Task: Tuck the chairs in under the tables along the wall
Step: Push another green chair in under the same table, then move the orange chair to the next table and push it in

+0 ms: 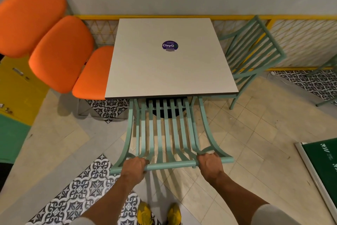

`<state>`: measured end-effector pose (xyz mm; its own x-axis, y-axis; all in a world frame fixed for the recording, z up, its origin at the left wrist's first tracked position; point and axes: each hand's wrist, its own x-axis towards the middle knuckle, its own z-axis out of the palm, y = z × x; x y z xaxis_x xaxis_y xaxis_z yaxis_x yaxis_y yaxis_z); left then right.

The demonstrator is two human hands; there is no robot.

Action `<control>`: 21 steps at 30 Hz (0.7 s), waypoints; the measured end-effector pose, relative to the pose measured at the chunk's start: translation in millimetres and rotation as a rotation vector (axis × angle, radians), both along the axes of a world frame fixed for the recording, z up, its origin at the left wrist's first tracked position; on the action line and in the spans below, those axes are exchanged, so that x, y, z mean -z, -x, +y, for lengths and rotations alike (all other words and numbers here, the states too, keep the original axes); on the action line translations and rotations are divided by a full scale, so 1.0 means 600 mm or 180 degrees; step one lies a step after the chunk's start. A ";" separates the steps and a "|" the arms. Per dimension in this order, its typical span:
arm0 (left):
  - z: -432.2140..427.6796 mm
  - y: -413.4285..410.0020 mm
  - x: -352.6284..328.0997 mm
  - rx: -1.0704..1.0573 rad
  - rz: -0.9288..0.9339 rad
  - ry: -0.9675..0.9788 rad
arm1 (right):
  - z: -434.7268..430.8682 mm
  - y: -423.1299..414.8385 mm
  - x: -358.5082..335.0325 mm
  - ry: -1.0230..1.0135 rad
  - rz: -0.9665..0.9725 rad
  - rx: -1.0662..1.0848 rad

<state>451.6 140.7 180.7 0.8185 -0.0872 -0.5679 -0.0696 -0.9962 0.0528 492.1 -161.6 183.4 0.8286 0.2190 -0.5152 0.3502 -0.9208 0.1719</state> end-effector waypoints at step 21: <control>0.491 0.060 -0.177 -0.0797 -0.0421 0.0307 | 0.577 -0.132 -0.202 -0.0582 0.0173 -0.1424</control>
